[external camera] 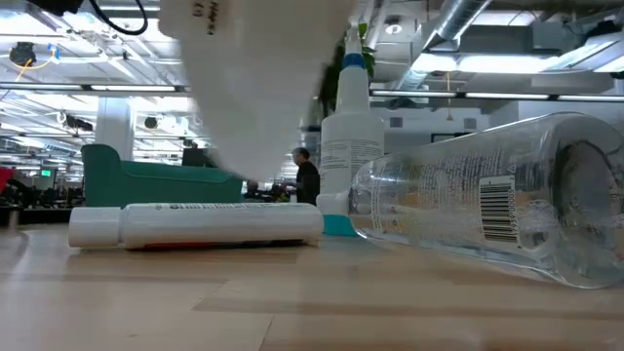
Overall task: Pick & Place Kitchen Items
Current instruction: Put the white towel into the green bin
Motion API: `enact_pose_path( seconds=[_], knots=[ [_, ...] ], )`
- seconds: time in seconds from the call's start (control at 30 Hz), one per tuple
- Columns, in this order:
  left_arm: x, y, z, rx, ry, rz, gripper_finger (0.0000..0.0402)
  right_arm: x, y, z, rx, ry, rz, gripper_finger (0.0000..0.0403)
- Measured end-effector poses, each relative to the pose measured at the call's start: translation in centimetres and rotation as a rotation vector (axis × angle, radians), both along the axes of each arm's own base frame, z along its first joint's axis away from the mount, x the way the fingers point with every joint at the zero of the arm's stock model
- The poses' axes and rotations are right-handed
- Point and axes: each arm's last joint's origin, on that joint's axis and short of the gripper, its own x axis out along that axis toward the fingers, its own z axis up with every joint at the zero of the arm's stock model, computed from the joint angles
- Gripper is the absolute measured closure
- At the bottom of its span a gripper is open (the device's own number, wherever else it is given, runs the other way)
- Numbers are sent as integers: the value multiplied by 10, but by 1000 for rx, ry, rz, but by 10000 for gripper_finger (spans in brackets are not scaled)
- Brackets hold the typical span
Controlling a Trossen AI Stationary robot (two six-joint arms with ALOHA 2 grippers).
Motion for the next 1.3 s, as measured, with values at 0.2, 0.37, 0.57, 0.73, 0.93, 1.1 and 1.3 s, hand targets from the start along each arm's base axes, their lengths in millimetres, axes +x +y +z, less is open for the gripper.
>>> enact_pose_path(
  seconds=[0.2, 0.37, 0.57, 0.73, 0.93, 1.1, 1.3],
  knots=[
    [8, 1, -3, 9, 2, 29, 147, 9, -9, 7, -12, -40, 40, 403],
    [9, 3, -3, 3, -2, 39, 150, 12, -10, 13, -46, -87, 50, 403],
    [8, 1, 0, -33, -25, -20, 147, 17, -18, 13, -64, -87, 33, 403],
    [8, 0, 3, -72, -42, -62, 138, 20, -23, 12, -64, -81, 30, 403],
    [7, 1, 7, -94, -75, -64, 131, 25, -31, 13, -42, -90, 83, 403],
    [6, 1, 9, -113, -99, -65, 131, 29, -37, 14, -21, -94, 104, 403],
    [6, 1, 10, -101, -121, -65, 132, 29, -37, 15, -14, -95, 122, 403]
  ],
)
